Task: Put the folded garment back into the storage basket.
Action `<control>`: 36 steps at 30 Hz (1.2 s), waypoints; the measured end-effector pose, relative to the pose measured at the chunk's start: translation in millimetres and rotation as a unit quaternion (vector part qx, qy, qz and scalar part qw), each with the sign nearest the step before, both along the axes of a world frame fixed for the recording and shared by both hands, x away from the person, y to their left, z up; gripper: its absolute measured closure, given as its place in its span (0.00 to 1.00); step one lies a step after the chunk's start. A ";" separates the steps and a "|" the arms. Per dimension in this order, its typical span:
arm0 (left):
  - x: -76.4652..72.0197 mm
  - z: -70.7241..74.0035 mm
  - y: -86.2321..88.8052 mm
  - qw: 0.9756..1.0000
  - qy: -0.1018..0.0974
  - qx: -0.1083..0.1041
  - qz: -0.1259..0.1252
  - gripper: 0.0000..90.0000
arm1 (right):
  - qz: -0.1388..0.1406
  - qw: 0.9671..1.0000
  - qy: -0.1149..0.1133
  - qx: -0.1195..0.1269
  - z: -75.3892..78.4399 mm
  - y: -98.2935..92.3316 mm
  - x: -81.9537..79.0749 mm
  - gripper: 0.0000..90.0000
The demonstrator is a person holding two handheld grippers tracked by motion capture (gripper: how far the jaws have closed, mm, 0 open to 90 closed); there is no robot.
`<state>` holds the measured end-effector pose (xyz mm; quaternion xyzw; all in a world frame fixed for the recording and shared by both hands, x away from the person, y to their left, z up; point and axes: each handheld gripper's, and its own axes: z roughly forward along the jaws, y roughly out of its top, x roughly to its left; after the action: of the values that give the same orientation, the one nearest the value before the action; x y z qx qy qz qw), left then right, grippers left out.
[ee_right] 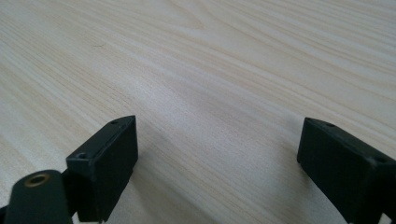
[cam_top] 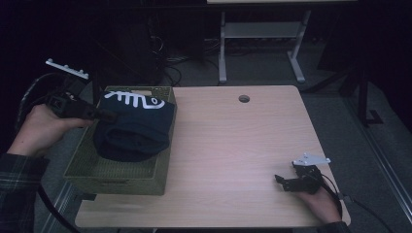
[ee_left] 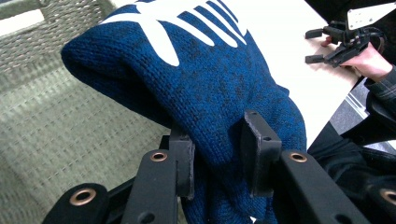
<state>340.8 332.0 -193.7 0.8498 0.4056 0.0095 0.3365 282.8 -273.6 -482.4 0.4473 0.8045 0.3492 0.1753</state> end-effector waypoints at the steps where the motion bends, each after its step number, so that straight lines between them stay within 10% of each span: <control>1: -1.1 -0.3 2.4 1.000 0.000 0.000 0.002 0.76 | 0.000 1.000 0.000 0.000 0.0 0.0 0.0 0.13; 36: 7.5 -70.0 41.4 0.999 0.044 -0.019 0.008 0.77 | -0.002 1.000 -0.001 0.000 -0.2 0.6 1.2 0.12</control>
<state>348.3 373.4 -263.7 0.8397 0.4266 -0.0327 0.3343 284.0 -273.0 -482.6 0.4482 0.8035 0.3494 0.1770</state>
